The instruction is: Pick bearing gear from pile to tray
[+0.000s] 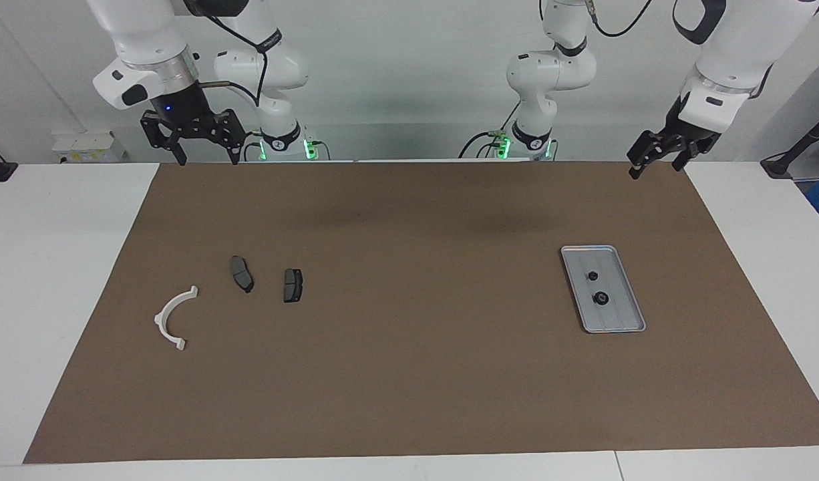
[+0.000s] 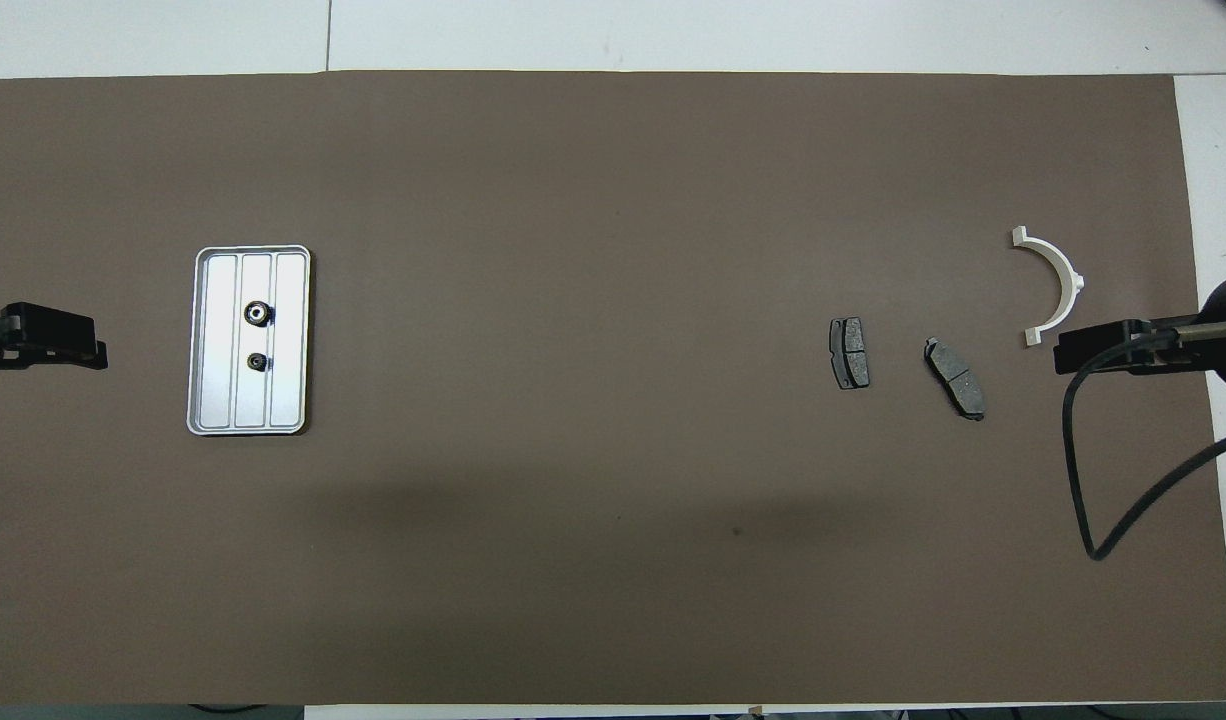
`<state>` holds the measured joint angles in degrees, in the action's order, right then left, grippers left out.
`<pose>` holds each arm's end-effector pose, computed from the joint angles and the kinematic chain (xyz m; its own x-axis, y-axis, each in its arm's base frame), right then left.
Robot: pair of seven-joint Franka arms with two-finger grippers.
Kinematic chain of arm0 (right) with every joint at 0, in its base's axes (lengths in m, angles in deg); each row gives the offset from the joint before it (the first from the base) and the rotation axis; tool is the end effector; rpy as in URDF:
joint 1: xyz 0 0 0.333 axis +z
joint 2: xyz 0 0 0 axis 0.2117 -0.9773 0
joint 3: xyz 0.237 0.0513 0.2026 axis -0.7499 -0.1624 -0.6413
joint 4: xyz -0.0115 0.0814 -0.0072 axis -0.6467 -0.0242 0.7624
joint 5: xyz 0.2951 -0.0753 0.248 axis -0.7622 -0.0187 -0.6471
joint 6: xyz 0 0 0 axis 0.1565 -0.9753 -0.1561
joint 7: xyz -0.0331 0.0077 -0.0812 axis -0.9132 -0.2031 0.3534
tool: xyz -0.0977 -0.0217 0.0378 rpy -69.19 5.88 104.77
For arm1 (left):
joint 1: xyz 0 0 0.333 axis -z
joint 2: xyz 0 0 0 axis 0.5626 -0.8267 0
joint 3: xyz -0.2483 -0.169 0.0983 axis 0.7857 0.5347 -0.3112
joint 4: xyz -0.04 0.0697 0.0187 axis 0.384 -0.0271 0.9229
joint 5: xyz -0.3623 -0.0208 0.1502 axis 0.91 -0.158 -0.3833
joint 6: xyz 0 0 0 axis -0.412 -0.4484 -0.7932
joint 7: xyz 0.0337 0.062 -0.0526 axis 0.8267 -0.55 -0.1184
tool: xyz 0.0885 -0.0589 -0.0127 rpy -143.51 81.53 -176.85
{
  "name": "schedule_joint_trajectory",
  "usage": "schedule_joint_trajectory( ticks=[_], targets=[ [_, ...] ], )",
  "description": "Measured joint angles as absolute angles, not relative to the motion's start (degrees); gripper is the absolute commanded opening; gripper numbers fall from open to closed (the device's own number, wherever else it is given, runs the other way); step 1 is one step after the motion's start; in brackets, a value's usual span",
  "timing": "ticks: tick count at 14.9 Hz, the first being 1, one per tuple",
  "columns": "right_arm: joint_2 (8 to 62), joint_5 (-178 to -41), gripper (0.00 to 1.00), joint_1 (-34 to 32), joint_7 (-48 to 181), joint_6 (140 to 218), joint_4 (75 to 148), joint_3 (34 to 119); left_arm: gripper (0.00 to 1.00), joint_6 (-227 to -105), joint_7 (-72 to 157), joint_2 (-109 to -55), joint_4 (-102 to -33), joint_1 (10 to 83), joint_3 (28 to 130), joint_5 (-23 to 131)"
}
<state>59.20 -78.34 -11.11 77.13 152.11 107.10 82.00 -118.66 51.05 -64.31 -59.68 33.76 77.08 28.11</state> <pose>0.5037 0.0235 0.6361 0.9999 -0.0075 0.0089 -0.0075 -0.9999 0.0092 0.5114 -0.0032 0.6046 0.9923 0.1155 -0.0453 0.1149 -0.9932 -0.0159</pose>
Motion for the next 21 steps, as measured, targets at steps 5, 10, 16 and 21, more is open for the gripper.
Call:
schedule_joint_trajectory(
  ticks=[5,10,16,21],
  targets=[
    [59.2,-78.3,1.00,-11.1,77.1,152.1,107.1,82.2,1.00,-125.7,53.0,-62.4,-63.3,33.8,77.0,28.1],
    [59.3,-78.3,1.00,-11.2,77.1,152.1,107.1,82.4,1.00,-128.0,54.1,-62.5,-63.3,33.8,76.8,28.1],
    [60.0,-78.3,1.00,-11.6,77.1,152.1,107.1,82.6,1.00,-127.9,55.5,-63.4,-63.2,36.2,73.4,28.1],
    [60.0,-78.3,1.00,-11.6,77.1,152.1,107.1,82.6,1.00,-124.7,55.6,-65.5,-59.7,36.9,73.4,27.9]
  ],
)
